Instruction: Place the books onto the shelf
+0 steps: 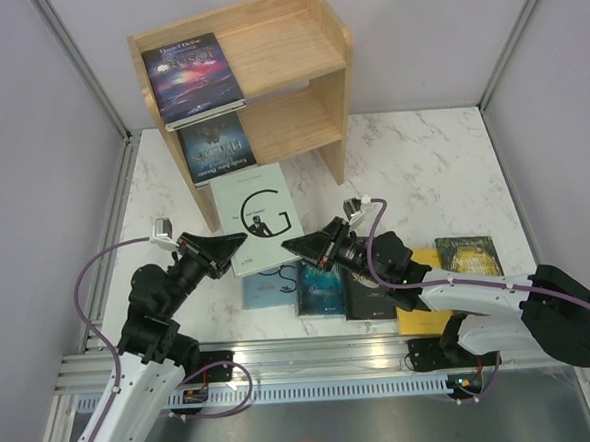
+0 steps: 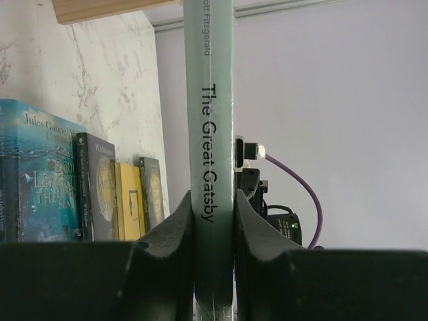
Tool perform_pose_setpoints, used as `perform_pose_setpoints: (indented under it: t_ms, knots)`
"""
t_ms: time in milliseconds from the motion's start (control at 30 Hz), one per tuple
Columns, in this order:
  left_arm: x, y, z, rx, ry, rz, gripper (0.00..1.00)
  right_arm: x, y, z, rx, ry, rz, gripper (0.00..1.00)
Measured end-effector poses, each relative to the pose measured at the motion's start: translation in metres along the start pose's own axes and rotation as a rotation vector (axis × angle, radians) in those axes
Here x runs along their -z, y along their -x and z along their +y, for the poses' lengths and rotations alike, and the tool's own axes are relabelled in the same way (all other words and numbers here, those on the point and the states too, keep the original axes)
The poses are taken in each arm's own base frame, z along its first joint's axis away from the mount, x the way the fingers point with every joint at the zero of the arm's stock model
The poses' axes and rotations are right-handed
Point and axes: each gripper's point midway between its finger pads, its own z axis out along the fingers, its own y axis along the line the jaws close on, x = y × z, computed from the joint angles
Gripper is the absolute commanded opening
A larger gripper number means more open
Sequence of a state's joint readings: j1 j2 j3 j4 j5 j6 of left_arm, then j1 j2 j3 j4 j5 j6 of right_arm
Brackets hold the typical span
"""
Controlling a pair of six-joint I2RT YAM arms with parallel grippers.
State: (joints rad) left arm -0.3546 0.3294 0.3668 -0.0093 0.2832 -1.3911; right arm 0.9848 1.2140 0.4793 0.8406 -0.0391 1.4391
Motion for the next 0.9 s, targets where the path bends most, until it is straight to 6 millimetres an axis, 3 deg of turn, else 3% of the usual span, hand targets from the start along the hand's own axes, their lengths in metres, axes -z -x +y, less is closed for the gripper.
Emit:
perform_pose_setpoints:
  t_ms: [133,300,433,567,900]
  knots:
    - [0.005,-0.003,0.001,-0.023,0.043,0.018,0.59,0.006,-0.001,0.006,0.013,-0.011,-0.001,0.0]
    - [0.019,0.004,-0.014,-0.144,0.133,0.002,0.88,0.023,0.005,0.021,0.059,-0.039,-0.023,0.0]
    - [0.036,0.016,-0.033,-0.283,0.175,-0.042,1.0,0.031,0.012,0.036,0.097,-0.072,-0.044,0.0]
    - [0.049,0.026,-0.031,-0.4,0.262,-0.06,1.0,0.039,0.018,0.053,0.13,-0.099,-0.06,0.0]
    - [0.055,0.042,0.032,-0.605,0.583,0.023,1.0,0.05,0.032,0.102,0.188,-0.131,-0.089,0.0]
